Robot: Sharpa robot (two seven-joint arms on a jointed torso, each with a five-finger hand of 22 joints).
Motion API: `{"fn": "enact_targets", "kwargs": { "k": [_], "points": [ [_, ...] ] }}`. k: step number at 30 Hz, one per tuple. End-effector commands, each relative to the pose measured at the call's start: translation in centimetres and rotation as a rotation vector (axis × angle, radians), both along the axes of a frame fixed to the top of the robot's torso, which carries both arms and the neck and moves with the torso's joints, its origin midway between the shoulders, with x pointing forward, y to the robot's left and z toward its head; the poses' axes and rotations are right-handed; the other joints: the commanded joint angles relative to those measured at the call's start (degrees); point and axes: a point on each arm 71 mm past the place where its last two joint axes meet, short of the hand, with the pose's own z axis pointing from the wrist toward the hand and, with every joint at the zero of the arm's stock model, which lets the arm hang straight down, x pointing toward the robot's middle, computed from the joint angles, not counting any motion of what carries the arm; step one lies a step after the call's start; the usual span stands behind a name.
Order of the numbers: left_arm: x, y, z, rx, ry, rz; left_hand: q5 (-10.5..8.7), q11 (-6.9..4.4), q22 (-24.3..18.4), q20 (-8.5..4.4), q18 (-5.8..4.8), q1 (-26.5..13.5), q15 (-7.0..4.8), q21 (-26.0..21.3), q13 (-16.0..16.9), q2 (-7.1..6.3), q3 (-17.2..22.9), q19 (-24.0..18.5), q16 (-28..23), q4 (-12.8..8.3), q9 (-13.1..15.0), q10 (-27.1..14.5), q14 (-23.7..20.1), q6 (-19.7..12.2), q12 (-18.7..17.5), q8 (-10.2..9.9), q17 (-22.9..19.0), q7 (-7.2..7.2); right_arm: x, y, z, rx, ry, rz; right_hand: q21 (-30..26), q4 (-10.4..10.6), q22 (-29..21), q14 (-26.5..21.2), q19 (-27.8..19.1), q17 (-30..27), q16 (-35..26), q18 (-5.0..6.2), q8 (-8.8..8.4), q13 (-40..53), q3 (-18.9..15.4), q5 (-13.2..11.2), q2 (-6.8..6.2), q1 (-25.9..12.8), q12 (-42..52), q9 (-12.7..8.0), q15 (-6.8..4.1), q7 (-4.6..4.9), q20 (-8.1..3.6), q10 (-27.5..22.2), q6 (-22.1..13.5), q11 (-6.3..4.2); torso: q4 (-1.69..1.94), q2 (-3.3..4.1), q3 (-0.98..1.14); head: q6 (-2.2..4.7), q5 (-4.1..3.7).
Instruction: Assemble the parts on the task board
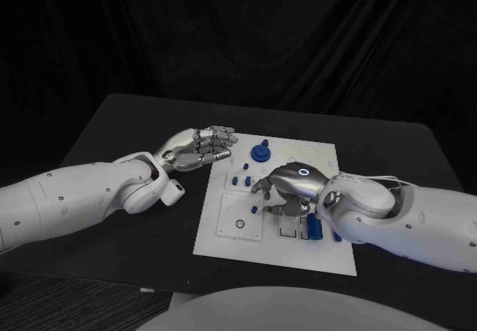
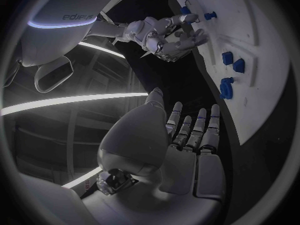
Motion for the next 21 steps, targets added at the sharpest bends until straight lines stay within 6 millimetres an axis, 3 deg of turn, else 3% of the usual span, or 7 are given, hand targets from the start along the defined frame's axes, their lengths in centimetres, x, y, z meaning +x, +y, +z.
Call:
{"fn": "enact_targets", "kwargs": {
  "k": [1,9,14,15,16,18,21],
  "points": [
    [-0.1,0.0,0.0,-0.012,0.003,-0.005,0.18,0.41,-0.1,-0.09,-0.54,0.3,0.1,0.3,-0.1,0.42,-0.2,0.4,0.2,0.0,-0.1,0.1,0.4,-0.2,0.4,-0.3,0.1,0.11,0.7,-1.3,1.9,0.033,-0.06,-0.067,0.4,0.1,0.1,0.5,0.7,0.3,0.6,0.1,0.3,-0.4,-0.5,0.4,0.19,0.2,-0.6,-0.3,0.29,-0.1,-0.03,-0.8,0.6,0.19,0.03,0.0,-0.01,-0.01,0.14],
    [0.0,0.0,0.0,-0.011,0.002,-0.003,0.17,0.55,-0.1,-0.09,-0.58,0.3,0.15,0.3,-0.1,0.38,-0.3,0.4,0.3,0.0,-0.1,0.1,0.4,-0.2,0.4,-0.3,0.1,-0.02,1.6,-5.2,3.9,-0.02,-0.092,-0.163,-0.5,0.2,0.1,0.2,1.0,-0.2,0.3,0.03,0.97,-1.7,-1.6,0.3,0.47,1.1,-2.6,-0.9,1.0,-0.57,0.49,-3.4,2.8,1.1,-0.03,-0.18,0.0,-0.01,-0.49],
    [0.0,0.1,0.0,-0.011,0.002,-0.003,0.17,0.55,-0.1,-0.09,-0.58,0.3,0.15,0.3,-0.1,0.38,-0.3,0.4,0.3,0.0,-0.1,0.1,0.4,-0.2,0.4,-0.3,0.1,-0.02,1.9,-6.9,3.6,-0.064,-0.076,-0.214,3.5,0.2,1.4,1.8,2.9,2.9,3.7,-0.57,-0.2,-4.5,-4.2,-0.2,0.49,2.2,-7.3,-2.5,1.52,-1.58,1.04,-12.7,0.6,2.74,-0.06,-0.2,-0.02,-0.01,-0.57],
    [0.0,0.1,0.0,-0.011,0.002,-0.003,0.18,0.59,-0.1,-0.09,-0.59,0.3,0.17,0.3,-0.1,0.37,-0.3,0.4,0.3,0.0,-0.1,0.1,0.5,-0.2,0.4,-0.3,0.1,-0.07,2.0,-7.2,3.4,-0.071,-0.071,-0.221,5.0,0.9,1.9,2.3,3.6,3.8,4.6,-0.66,-0.43,-5.4,-5.7,-0.9,0.08,2.5,-8.7,-3.3,1.21,-2.06,0.86,-15.7,-1.4,3.17,-0.07,-0.22,-0.04,-0.01,-0.6],
    [-0.1,0.1,0.0,-0.011,0.002,-0.002,0.18,0.59,-0.1,-0.09,-0.59,0.3,0.17,0.3,-0.1,0.37,-0.3,0.4,0.3,0.0,-0.1,0.1,0.5,-0.2,0.4,-0.3,0.1,-0.07,1.9,-7.5,3.2,-0.076,-0.066,-0.227,5.1,4.5,2.2,2.3,3.9,3.9,4.9,-0.66,-0.53,-7.1,-9.4,-2.6,-1.34,4.4,-10.1,-4.7,1.17,-3.05,0.65,-18.9,-4.3,3.47,-0.11,-0.26,-0.08,-0.01,-0.61],
    [-0.1,0.1,0.0,-0.011,0.002,-0.002,0.18,0.59,-0.1,-0.09,-0.59,0.3,0.17,0.3,-0.1,0.37,-0.3,0.4,0.3,0.0,-0.1,0.1,0.5,-0.2,0.4,-0.3,0.1,-0.07,1.9,-8.0,2.8,-0.084,-0.057,-0.242,5.0,9.4,2.5,2.3,4.0,3.9,5.1,-0.7,-0.49,-8.9,-11.9,-3.6,-3.36,7.6,-10.4,-5.9,1.17,-3.54,0.64,-20.4,-5.3,3.52,-0.19,-0.29,-0.16,-0.01,-0.54],
    [-0.1,0.2,0.0,-0.011,0.003,-0.002,0.18,0.59,-0.1,-0.09,-0.59,0.3,0.17,0.3,-0.1,0.37,-0.3,0.4,0.3,0.0,-0.1,0.1,0.5,-0.2,0.4,-0.3,0.1,-0.07,1.9,-8.7,2.1,-0.096,-0.045,-0.26,5.4,9.5,2.6,2.5,4.3,4.1,5.3,-0.8,-0.58,-9.8,-12.8,-4.5,-4.16,7.2,-10.4,-6.5,1.17,-3.72,0.67,-20.7,-6.2,3.66,-0.2,-0.29,-0.16,-0.01,-0.48]
  ]
}}
